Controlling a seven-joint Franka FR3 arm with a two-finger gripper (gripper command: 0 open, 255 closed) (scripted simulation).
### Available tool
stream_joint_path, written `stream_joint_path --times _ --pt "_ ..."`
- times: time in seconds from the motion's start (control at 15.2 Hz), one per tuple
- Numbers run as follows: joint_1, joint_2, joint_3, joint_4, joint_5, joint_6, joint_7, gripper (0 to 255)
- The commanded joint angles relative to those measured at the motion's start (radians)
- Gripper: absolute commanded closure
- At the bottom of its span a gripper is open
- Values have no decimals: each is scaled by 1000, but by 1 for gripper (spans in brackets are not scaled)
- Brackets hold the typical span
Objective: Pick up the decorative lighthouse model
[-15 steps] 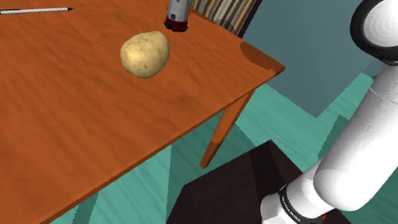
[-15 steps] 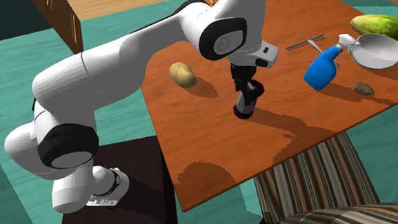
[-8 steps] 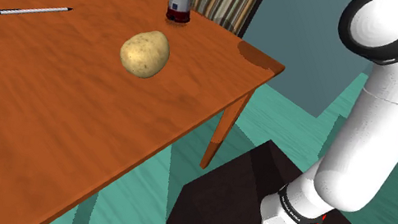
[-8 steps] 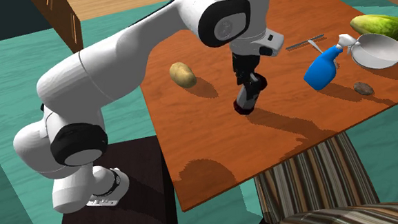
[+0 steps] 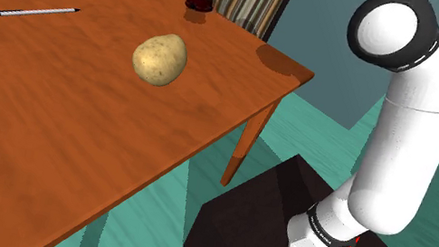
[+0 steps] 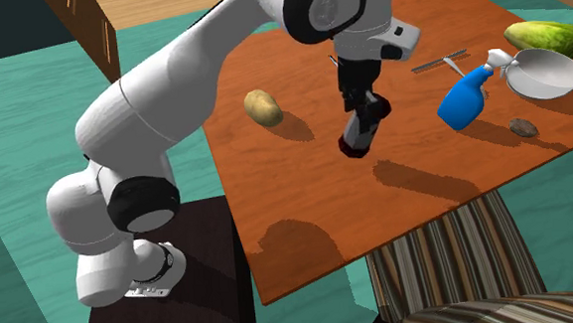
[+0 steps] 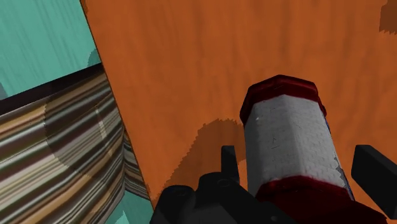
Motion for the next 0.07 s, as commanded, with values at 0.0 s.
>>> stream_joint_path --times 0.0 --pt "4 12 -1 30 -3 -18 -3 255"
